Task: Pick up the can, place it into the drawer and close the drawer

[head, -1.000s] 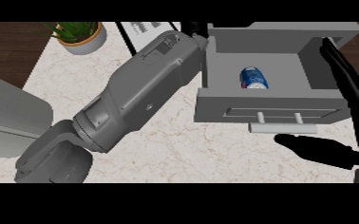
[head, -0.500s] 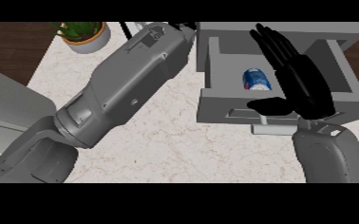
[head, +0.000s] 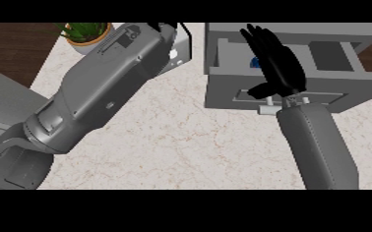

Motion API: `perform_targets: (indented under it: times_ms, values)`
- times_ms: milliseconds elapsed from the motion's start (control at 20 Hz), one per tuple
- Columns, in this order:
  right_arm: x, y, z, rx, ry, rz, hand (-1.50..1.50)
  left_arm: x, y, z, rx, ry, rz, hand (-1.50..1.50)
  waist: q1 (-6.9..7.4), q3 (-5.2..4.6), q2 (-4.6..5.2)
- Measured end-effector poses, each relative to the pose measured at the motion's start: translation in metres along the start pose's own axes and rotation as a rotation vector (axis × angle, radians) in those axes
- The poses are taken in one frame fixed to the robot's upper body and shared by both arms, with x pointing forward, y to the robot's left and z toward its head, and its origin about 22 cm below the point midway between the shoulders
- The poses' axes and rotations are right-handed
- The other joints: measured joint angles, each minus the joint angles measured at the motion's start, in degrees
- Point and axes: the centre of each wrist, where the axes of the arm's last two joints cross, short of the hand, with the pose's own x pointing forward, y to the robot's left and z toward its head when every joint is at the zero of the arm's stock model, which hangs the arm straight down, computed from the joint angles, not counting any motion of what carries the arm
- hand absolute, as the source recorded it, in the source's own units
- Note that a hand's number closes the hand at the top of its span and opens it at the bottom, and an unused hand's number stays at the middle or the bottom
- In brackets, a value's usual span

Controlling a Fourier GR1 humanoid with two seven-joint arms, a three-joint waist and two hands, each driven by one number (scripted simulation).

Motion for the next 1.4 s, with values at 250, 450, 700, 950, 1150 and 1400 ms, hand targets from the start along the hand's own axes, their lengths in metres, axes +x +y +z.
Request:
perform_targets:
  times_ms: [250,450,700,950,1150,1400]
  values:
    - [-0.009,0.026,-0.014,-0.008,0.023,0.082,-1.50,0.000,0.023,-0.001,0.009,0.003,-0.001,-1.50,0.19,-0.35,-0.30]
    - [-0.017,0.035,-0.027,-0.046,0.035,0.134,-1.50,0.002,0.033,0.003,0.009,0.000,-0.006,-1.50,0.43,-0.66,-0.52]
    - [-0.025,0.043,-0.037,-0.095,0.035,0.170,-1.50,0.004,0.044,0.005,0.010,0.000,-0.006,-1.50,0.80,-1.01,-0.66]
    - [-0.034,0.040,-0.050,-0.123,0.055,0.186,-1.50,0.015,0.048,0.007,0.010,-0.004,0.004,-1.50,1.48,-0.78,-0.10]
    - [-0.035,0.037,-0.060,-0.151,0.079,0.193,-1.50,0.016,0.051,0.012,0.005,-0.008,0.002,-1.50,2.03,-0.39,0.52]
    - [-0.036,0.028,-0.073,-0.180,0.101,0.195,-1.50,0.021,0.059,0.012,-0.003,-0.017,-0.001,-1.50,2.30,-0.10,1.14]
